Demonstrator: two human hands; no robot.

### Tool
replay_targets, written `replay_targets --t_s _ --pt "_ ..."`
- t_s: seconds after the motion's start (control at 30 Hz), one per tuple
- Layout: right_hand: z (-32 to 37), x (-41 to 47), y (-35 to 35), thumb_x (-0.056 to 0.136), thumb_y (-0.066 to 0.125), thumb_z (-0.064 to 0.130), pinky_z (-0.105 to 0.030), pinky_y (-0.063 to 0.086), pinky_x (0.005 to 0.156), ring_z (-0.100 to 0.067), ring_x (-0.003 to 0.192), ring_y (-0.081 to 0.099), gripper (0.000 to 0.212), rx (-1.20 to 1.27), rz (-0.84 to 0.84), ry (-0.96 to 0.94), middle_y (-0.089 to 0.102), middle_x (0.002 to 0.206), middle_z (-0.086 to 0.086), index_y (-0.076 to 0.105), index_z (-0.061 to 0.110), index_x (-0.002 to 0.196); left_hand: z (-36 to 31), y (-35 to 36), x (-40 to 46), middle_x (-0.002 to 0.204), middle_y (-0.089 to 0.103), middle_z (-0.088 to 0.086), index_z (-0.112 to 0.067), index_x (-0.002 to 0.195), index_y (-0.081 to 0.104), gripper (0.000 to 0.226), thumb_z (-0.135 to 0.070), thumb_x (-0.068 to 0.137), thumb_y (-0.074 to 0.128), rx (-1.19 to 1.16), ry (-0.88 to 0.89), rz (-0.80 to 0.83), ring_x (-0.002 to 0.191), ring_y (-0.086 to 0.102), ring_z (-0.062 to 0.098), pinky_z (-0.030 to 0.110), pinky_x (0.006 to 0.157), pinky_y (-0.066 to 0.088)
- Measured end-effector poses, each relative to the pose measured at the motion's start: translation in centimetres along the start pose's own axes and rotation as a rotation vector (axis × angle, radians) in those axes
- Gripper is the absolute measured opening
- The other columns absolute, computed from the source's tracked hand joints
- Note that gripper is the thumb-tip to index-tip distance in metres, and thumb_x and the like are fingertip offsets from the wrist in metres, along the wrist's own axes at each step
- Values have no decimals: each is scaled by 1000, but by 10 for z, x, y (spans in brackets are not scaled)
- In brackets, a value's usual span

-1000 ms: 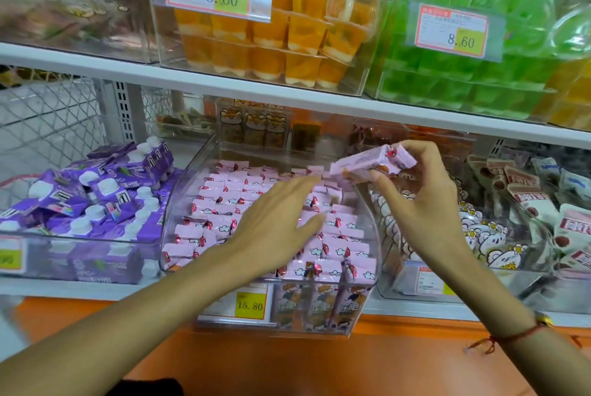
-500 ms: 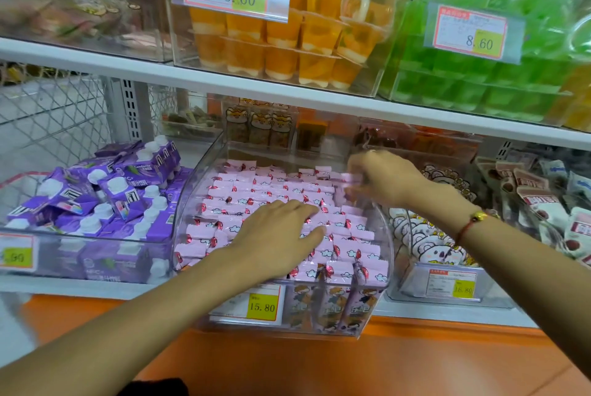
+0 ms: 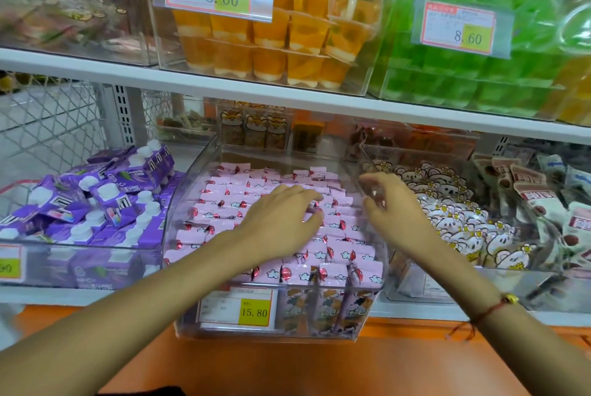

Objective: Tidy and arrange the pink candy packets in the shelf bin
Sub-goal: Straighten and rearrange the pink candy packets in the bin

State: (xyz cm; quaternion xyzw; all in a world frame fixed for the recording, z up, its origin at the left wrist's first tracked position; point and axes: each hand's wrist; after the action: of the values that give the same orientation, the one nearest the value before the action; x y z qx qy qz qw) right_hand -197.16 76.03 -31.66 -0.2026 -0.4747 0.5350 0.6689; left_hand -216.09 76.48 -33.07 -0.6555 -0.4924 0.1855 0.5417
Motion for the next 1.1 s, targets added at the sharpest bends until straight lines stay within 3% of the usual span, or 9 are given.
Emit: replay_targets --t_s 0.1,0.27,0.37,0.47,0.53,0.67,0.8,0.97,1.1 --pt "-9 -14 2 95 50 14 -17 43 61 -7 72 56 30 216 10 96 61 97 2 54 10 125 -9 4 28 145 42 0 -24 141 39 42 -28 100 39 15 34 84 132 34 22 37 103 32" --pt "-20 -25 7 95 51 27 -17 44 73 -5 86 59 21 328 -38 111 65 96 5 64 18 108 -11 21 57 113 55 4 -13 97 58 30 -30 101 34 179 106 170 110 43 25 35 82 33" --pt "-23 -26 10 95 50 27 -5 39 64 8 77 55 12 365 -41 96 62 87 15 62 24 98 -3 25 60 94 51 0 -18 77 49 33 -31 101 31 187 141 228 97 39 20 34 81 30" --pt "-25 -25 11 95 50 28 -4 38 59 15 71 53 17 397 -27 99 61 90 15 62 19 102 3 15 71 106 63 -3 -20 102 66 29 -32 100 40 18 108 305 102 48 17 34 92 38" --pt "-25 -25 10 95 50 30 -4 38 57 13 70 54 20 409 -19 92 62 93 12 62 17 106 3 8 81 118 64 -2 -22 115 66 26 -28 98 47 -118 48 240 106 57 16 32 93 45" --pt "-25 -29 6 96 49 32 -8 43 52 -6 71 60 23 470 14 59 66 92 6 61 17 109 2 10 101 123 62 -2 -26 124 59 31 -29 94 55 6 -60 87 109 57 19 34 91 48" --pt "-24 -32 3 95 48 34 -21 55 59 -20 81 66 29 491 52 63 69 93 -1 60 16 113 1 22 109 122 62 -3 -26 120 60 30 -32 91 60 90 -107 134 111 57 18 37 94 48" --pt "-22 -34 2 96 46 35 -13 49 56 -8 77 62 26 458 50 59 67 92 7 59 20 113 -1 22 107 114 65 -6 -29 106 67 16 -32 91 60 64 -129 51 105 59 17 37 92 49" --pt "-21 -34 2 96 46 35 -18 51 56 -8 76 64 28 460 60 68 67 94 6 59 18 114 2 23 102 109 68 0 -24 107 66 17 -31 94 56 -140 -211 -65 96 63 20 37 85 52"
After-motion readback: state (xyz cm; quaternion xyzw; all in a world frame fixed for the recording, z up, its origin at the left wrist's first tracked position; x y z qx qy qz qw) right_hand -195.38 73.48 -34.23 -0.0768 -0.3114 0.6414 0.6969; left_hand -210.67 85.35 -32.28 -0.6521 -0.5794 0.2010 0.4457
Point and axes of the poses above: each hand's wrist, its own x-axis towards the middle knuckle, its own y-axis out of the palm, z = x × y
